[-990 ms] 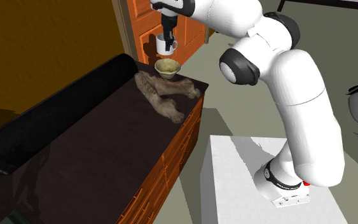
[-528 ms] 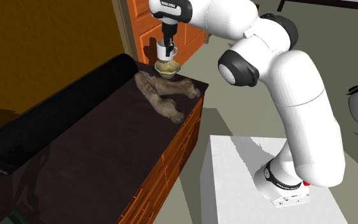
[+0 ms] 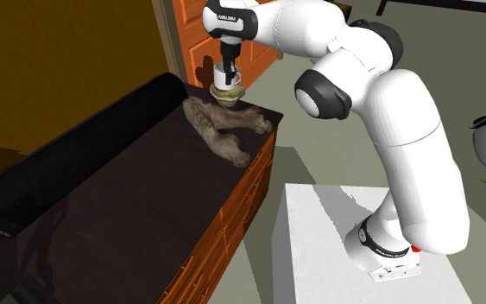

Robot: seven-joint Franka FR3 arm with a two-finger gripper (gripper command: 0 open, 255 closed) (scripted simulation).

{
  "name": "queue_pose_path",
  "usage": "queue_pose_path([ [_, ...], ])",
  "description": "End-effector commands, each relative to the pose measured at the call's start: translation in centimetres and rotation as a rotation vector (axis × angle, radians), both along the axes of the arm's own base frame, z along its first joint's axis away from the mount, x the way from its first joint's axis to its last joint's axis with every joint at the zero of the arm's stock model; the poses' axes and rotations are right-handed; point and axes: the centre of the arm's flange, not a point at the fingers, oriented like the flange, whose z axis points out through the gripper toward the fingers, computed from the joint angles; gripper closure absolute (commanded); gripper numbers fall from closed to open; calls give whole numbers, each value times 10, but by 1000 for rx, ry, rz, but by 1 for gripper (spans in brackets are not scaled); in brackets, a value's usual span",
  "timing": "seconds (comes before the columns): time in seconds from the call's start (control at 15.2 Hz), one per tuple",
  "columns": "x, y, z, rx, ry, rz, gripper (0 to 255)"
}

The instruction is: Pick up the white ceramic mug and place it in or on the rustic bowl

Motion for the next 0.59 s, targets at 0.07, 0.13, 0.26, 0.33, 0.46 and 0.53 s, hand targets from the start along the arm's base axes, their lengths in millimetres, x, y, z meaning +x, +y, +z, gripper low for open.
queue_pose_path([
  [0.07,-1,0,-2,-1,0,0,255],
  [0.13,-1,0,-2,-1,0,0,255],
  [0.26,-1,0,-2,-1,0,0,255],
  [0.33,-1,0,-2,-1,0,0,255],
  [0.46,-1,0,-2,-1,0,0,0],
  [0.53,-1,0,-2,-1,0,0,0],
])
